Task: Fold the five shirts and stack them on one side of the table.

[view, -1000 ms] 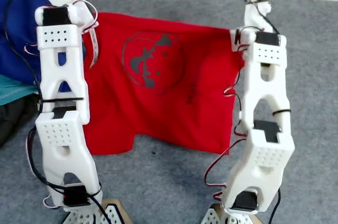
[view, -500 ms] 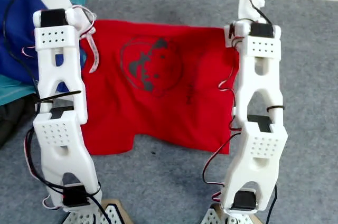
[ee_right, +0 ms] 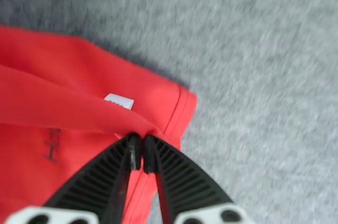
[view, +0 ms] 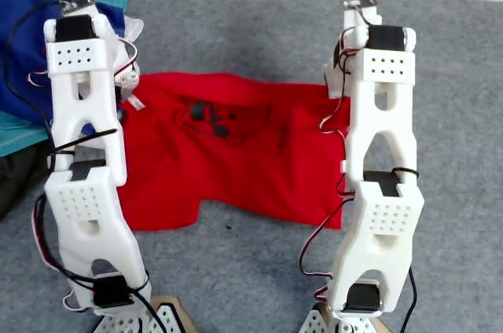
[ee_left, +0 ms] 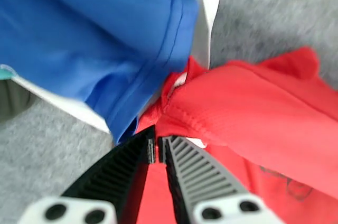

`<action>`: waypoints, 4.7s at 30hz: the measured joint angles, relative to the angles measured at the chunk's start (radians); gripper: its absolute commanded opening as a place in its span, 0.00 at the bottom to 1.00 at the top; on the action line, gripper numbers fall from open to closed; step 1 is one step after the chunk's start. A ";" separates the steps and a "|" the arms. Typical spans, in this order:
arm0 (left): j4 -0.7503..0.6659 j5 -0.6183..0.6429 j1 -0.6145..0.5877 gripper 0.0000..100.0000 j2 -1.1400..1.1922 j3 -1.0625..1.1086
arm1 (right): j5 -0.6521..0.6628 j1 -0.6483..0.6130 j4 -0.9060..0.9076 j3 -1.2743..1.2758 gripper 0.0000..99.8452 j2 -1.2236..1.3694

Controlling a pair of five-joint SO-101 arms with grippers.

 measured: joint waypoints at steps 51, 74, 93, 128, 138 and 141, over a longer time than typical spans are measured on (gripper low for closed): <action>-0.690 -0.186 -0.178 0.39 -0.763 1.456 | 0.298 0.003 -0.485 1.645 0.22 -0.948; -0.460 -0.187 -0.358 0.41 -0.954 1.264 | 0.158 -0.032 -0.295 1.347 0.12 -0.948; -0.275 -0.186 0.158 0.18 -0.141 0.427 | -0.054 -0.094 -0.514 1.481 0.12 -0.948; -0.121 -0.253 0.354 0.02 0.396 -0.184 | -0.060 -0.098 -0.615 1.545 0.12 -0.948; -0.117 -0.253 0.354 0.01 0.397 -0.230 | -0.060 -0.098 -0.647 1.567 0.12 -0.948; -0.117 -0.218 0.354 0.01 0.397 -0.302 | -0.060 -0.098 -0.647 1.567 0.12 -0.948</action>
